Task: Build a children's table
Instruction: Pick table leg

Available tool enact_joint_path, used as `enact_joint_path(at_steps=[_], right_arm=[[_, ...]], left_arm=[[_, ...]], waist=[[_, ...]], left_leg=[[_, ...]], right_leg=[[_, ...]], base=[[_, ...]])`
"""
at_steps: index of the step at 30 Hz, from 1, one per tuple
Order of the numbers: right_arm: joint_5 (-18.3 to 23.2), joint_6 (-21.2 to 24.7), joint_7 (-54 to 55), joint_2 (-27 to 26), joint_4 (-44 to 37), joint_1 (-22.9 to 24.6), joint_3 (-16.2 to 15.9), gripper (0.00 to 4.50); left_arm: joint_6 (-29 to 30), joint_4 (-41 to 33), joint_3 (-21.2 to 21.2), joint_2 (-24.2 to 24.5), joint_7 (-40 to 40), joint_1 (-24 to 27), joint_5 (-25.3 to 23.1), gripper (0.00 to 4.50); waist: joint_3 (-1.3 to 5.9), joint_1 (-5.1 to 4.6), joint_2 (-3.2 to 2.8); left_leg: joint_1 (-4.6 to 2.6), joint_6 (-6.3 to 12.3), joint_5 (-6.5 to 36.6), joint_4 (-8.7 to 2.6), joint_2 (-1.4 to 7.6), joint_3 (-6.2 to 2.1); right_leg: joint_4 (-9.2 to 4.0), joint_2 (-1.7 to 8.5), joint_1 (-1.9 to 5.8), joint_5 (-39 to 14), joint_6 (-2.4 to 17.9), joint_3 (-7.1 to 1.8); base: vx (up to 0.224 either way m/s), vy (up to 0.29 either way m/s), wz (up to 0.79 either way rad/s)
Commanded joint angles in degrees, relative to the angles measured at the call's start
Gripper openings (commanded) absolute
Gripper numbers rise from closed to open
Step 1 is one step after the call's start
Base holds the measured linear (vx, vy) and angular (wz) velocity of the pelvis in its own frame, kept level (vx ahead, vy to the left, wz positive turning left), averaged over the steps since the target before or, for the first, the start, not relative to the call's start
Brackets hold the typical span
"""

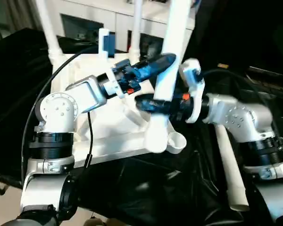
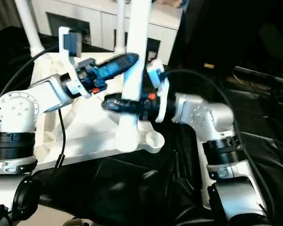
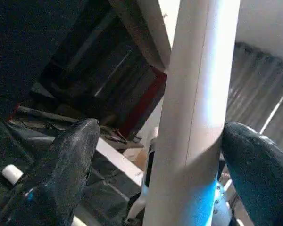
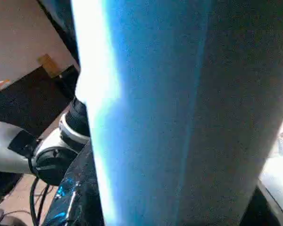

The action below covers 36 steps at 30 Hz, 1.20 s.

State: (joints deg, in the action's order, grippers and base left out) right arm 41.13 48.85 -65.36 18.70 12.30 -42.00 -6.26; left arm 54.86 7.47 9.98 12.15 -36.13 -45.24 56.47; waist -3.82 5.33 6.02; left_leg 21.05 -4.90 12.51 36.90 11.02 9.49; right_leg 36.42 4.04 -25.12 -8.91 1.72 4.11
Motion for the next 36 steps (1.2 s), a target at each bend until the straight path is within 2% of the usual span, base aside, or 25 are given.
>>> enact_joint_path(at_steps=[1, 3, 5, 6, 7, 8, 9, 10, 11, 12, 13, 16, 17, 19, 20, 21, 22, 24, 26, 30, 31, 32, 33, 36], right_arm=[[-3.16, -3.54, 2.74, 0.02, -1.73, 0.8, -0.42, 1.74], [-3.93, -4.11, 3.81, -0.03, -1.73, 0.73, -0.42, 1.74], [-7.17, -8.09, 7.54, -0.86, -2.03, 1.76, -0.57, 1.74], [-10.12, -10.82, 12.09, -2.19, -2.94, 3.1, -0.74, 1.74], [-10.48, -11.04, 12.72, -2.38, -3.17, 3.29, -0.81, 1.74], [-13.24, -12.59, 17.65, -3.88, -5.13, 4.8, -1.4, 1.73], [-13.55, -12.73, 18.22, -4.06, -5.38, 4.98, -1.48, 1.73], [-15.66, -14.2, 19.94, -4.27, -6.43, 5.79, -2.66, 1.73], [-19.52, -16.14, 23.39, -4.46, -6.91, 6.41, -4.63, 1.73], [-22.74, -17.96, 26.36, -4.81, -6.9, 6.81, -6.14, 1.73], [-25.81, -19.34, 30.57, -5.96, -6.73, 7.09, -7.23, 1.73], [-29.0, -20.83, 35.69, -7.63, -5.72, 6.92, -8.1, 1.73], [-30.67, -22.11, 38.54, -8.85, -4.47, 6.62, -8.5, 1.73], [-33.33, -24.0, 42.85, -10.81, -2.24, 5.97, -9.14, 1.73], [-34.39, -24.35, 44.3, -11.55, -1.8, 5.93, -9.28, 1.73], [-35.04, -24.49, 45.36, -11.98, -1.73, 5.92, -9.24, 1.73], [-35.55, -24.72, 46.23, -12.36, -1.66, 5.85, -9.2, 1.73], [-36.77, -25.29, 48.6, -13.58, -1.12, 5.28, -9.45, 1.73], [-37.45, -25.66, 49.79, -14.16, -0.8, 4.95, -9.57, 1.73], [-39.07, -27.02, 51.8, -15.48, 0.43, 4.59, -9.54, 1.73], [-39.5, -27.45, 52.37, -15.85, 1.14, 4.39, -9.36, 1.73], [-39.55, -27.46, 52.43, -15.9, 1.18, 4.33, -9.29, 1.73], [-39.74, -27.62, 52.8, -16.05, 1.34, 4.07, -8.88, 1.73], [-40.03, -27.94, 53.17, -16.31, 2.0, 3.75, -8.72, 1.73]], left_arm=[[-2.28, -1.9, 0.58, -0.57, 2.38, -0.22, -1.41, 4.5], [-2.85, -2.21, 0.65, -0.6, 2.77, -0.33, -1.99, 4.5], [-5.26, -3.82, -0.31, -0.86, 4.47, 0.48, -5.23, 4.5], [-7.99, -5.51, -1.39, -1.52, 7.26, 1.35, -8.92, 4.5], [-8.16, -5.69, -1.38, -1.74, 7.73, 1.42, -9.12, 4.5], [-9.3, -7.11, -1.24, -3.52, 11.66, 1.94, -10.31, 4.5], [-9.4, -7.27, -1.21, -3.74, 12.15, 2.0, -10.37, 4.5], [-10.28, -7.74, -1.53, -4.39, 13.81, 2.17, -11.32, 4.5], [-11.71, -7.53, -2.49, -4.86, 15.88, 2.06, -13.56, 4.5], [-13.4, -7.1, -3.75, -4.88, 17.0, 1.95, -15.88, 4.5], [-14.75, -5.8, -3.74, -5.79, 19.05, 1.49, -17.14, 4.5], [-17.03, -3.52, -3.09, -7.01, 21.45, 0.74, -18.77, 4.5], [-19.02, -2.26, -4.41, -6.67, 22.26, 0.68, -21.74, 4.5], [-22.87, -0.22, -6.63, -6.17, 25.11, 0.6, -28.03, 4.5], [-23.7, 0.12, -6.96, -6.35, 26.73, 0.64, -29.83, 4.5], [-24.4, 0.16, -7.11, -6.38, 28.05, 0.63, -31.07, 4.5], [-25.11, 0.21, -7.14, -6.43, 29.32, 0.59, -32.17, 4.32], [-25.19, -0.2, -6.18, -7.07, 32.72, 0.68, -32.82, 4.14], [-25.44, -0.61, -5.67, -7.51, 34.43, 0.82, -33.2, 4.14], [-28.0, -0.71, -4.93, -8.68, 36.64, 1.22, -34.86, 3.74], [-28.39, -1.08, -4.15, -10.01, 37.66, 1.73, -34.51, 3.7], [-28.38, -1.17, -3.98, -10.29, 37.8, 1.78, -34.34, 3.7], [-28.11, -1.66, -3.31, -11.61, 38.25, 1.97, -33.25, 3.43], [-28.0, -2.07, -3.15, -11.98, 38.53, 2.19, -33.02, 3.31]], waist=[[4.64, 0.28, -1.78], [4.69, 0.1, -1.4], [4.6, 0.05, -1.4], [4.54, -0.14, -0.97], [4.49, -0.32, -1.28], [4.55, -0.37, -1.71], [4.55, -0.37, -1.71], [4.67, -0.47, -1.48], [4.67, -0.38, -1.92], [4.59, -0.57, -1.73], [4.48, -0.64, -1.96], [4.45, -0.92, -1.77], [4.43, -0.85, -2.3], [4.54, -1.08, -1.76], [4.56, -1.15, -1.98], [4.59, -1.22, -1.66], [4.51, -1.31, -1.86], [4.56, -1.36, -1.8], [4.57, -1.48, -1.79], [4.48, -1.79, -1.7], [4.4, -1.93, -2.22], [4.4, -1.93, -2.22], [4.43, -1.93, -1.69], [4.44, -2.04, -1.79]], left_leg=[[-0.18, -2.02, 3.45, -4.68, 1.67, -0.36], [-0.11, -2.14, 3.54, -4.68, 1.61, -0.3], [-0.15, -2.38, 3.37, -4.85, 1.8, -0.4], [-0.08, -2.75, 3.11, -4.85, 1.84, -0.35], [-0.09, -3.06, 3.33, -4.91, 1.88, -0.38], [-0.23, -3.33, 3.64, -4.85, 1.75, -0.32], [-0.23, -3.33, 3.64, -4.85, 1.75, -0.32], [-0.13, -2.87, 3.65, -4.92, 1.61, -0.29], [-0.09, -2.99, 3.64, -4.98, 1.68, -0.43], [-0.09, -3.34, 3.97, -4.96, 1.6, -0.41], [-0.01, -3.7, 4.84, -5.1, 1.51, -0.46], [-0.08, -4.01, 7.36, -5.16, 1.27, -0.46], [-0.13, -3.98, 7.54, -5.26, 1.24, -0.58], [-0.23, -3.9, 7.98, -5.24, 1.33, -0.62], [-0.32, -3.95, 7.58, -5.26, 1.36, -0.71], [-0.14, -4.13, 6.96, -5.23, 1.44, -0.8], [-0.1, -4.28, 6.79, -5.25, 1.47, -0.85], [-0.07, -4.34, 6.47, -5.23, 1.47, -0.84], [-0.06, -4.57, 6.25, -5.21, 1.49, -0.83], [0.02, -4.16, 6.89, -5.22, 1.34, -0.73], [-0.06, -4.31, 7.47, -5.28, 1.41, -0.78], [-0.06, -4.31, 7.47, -5.28, 1.41, -0.78], [0.05, -3.79, 7.81, -5.21, 1.28, -0.72], [0.0, -3.46, 7.88, -5.19, 1.32, -0.75]], right_leg=[[-3.92, 3.68, 4.4, -11.53, 9.48, -2.53], [-4.01, 3.59, 4.56, -11.55, 9.29, -2.51], [-4.06, 3.73, 4.6, -11.81, 8.81, -2.56], [-3.97, 3.76, 4.61, -12.42, 8.39, -2.57], [-4.22, 3.8, 4.57, -13.38, 7.71, -2.6], [-4.36, 3.68, 4.48, -12.91, 7.53, -2.65], [-4.36, 3.68, 4.48, -12.91, 7.53, -2.65], [-4.14, 3.45, 4.7, -11.76, 7.77, -2.64], [-4.05, 3.46, 4.74, -11.59, 7.56, -2.62], [-4.27, 3.31, 4.62, -12.18, 6.84, -2.59], [-4.58, 3.36, 4.52, -14.23, 5.74, -2.57], [-5.01, 3.22, 4.46, -17.88, 3.8, -2.57], [-5.13, 3.22, 4.33, -18.21, 3.37, -2.56], [-5.27, 3.13, 4.13, -18.02, 2.56, -2.58], [-4.95, 3.04, 4.02, -16.63, 2.8, -2.76], [-4.61, 3.04, 4.31, -14.86, 3.3, -2.82], [-4.43, 2.97, 4.32, -13.45, 3.77, -2.87], [-4.14, 2.98, 4.47, -11.79, 4.53, -2.91], [-3.97, 3.0, 4.51, -10.51, 5.29, -2.92], [-4.17, 3.01, 4.57, -11.2, 5.23, -2.99], [-4.3, 2.99, 4.41, -11.19, 5.38, -2.98], [-4.3, 2.99, 4.41, -11.19, 5.38, -2.98], [-4.3, 2.96, 4.62, -11.53, 5.35, -2.98], [-4.33, 2.98, 4.51, -11.93, 5.31, -2.96]], base=[[0.0, 0.0, 0.0], [0.0, 0.0, 0.0], [0.0, 0.0, 0.0], [0.0, 0.0, 0.0], [0.0, 0.0, 0.0], [0.0, 0.0, 0.0], [0.0, 0.0, 0.0], [0.0, 0.0, 0.0], [0.0, 0.0, 0.0], [0.0, 0.0, 0.0], [0.0, 0.0, 0.0], [0.0, 0.0, 0.0], [0.0, 0.0, 0.0], [0.0, 0.0, 0.0], [0.0, 0.0, 0.0], [0.0, 0.0, 0.0], [0.0, 0.0, 0.0], [0.0, 0.0, 0.0], [0.0, 0.0, 0.0], [0.0, 0.0, 0.0], [0.0, 0.0, 0.0], [0.0, 0.0, 0.0], [0.0, 0.0, 0.0], [0.0, 0.0, 0.0]])
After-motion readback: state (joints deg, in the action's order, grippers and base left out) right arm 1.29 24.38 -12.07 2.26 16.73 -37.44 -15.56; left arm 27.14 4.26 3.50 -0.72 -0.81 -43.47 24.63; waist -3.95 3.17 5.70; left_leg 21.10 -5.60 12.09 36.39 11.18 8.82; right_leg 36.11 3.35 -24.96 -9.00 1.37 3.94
